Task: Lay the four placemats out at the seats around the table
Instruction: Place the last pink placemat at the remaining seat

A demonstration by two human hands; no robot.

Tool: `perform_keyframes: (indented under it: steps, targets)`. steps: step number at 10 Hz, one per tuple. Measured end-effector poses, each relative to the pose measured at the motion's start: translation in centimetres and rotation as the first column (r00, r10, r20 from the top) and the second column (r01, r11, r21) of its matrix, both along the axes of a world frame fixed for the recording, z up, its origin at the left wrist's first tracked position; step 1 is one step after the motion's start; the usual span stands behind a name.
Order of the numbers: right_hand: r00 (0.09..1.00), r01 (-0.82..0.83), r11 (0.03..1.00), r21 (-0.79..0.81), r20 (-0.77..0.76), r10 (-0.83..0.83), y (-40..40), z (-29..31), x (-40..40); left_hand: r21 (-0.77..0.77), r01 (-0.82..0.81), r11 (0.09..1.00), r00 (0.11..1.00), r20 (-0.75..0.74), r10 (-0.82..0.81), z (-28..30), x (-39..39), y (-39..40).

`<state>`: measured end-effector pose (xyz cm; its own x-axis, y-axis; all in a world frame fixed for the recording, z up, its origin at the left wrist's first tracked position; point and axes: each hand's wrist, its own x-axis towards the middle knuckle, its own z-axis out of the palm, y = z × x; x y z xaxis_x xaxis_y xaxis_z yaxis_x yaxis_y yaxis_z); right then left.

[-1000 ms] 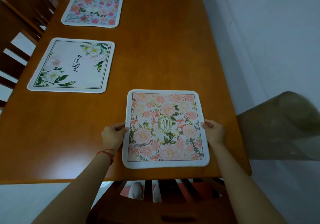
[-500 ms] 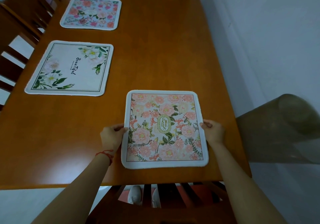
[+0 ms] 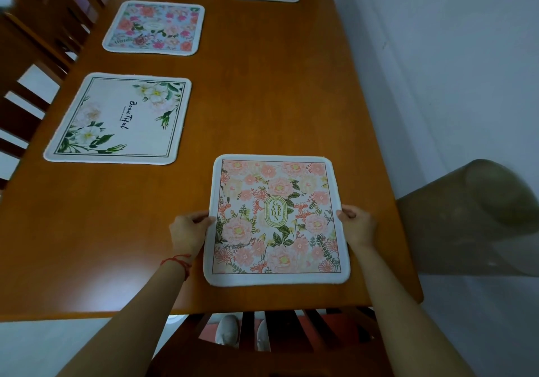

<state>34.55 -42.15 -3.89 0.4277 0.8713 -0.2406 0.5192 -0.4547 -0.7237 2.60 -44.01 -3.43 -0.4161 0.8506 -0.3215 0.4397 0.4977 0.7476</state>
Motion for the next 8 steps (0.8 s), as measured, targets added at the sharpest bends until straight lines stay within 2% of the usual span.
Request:
perform_keyframes:
  steps: [3, 5, 6, 8]
  targets:
    - [1.0, -0.022, 1.0, -0.019, -0.006, 0.022, -0.3, 0.6, -0.1, 0.006, 0.028, 1.0, 0.999, -0.023, -0.028, 0.0, 0.1, 0.0]
    - [0.993, 0.03, 0.997, -0.078, -0.111, -0.039, -0.2, 1.4, -0.2, 0.087, 0.104, 0.991, 0.986, -0.139, -0.091, 0.9, 0.5, -0.5]
    - [0.999, 0.004, 0.998, -0.058, -0.047, -0.007, -0.9, 2.2, -0.6, 0.105, 0.176, 0.979, 0.962, -0.231, -0.148, 1.1, 0.5, -0.6]
    - [0.95, -0.246, 0.968, -0.051, 0.183, 0.251, -1.4, 3.7, -1.4, -0.006, 0.392, 0.92, 0.867, -0.333, -0.371, 2.1, 1.3, 0.4]
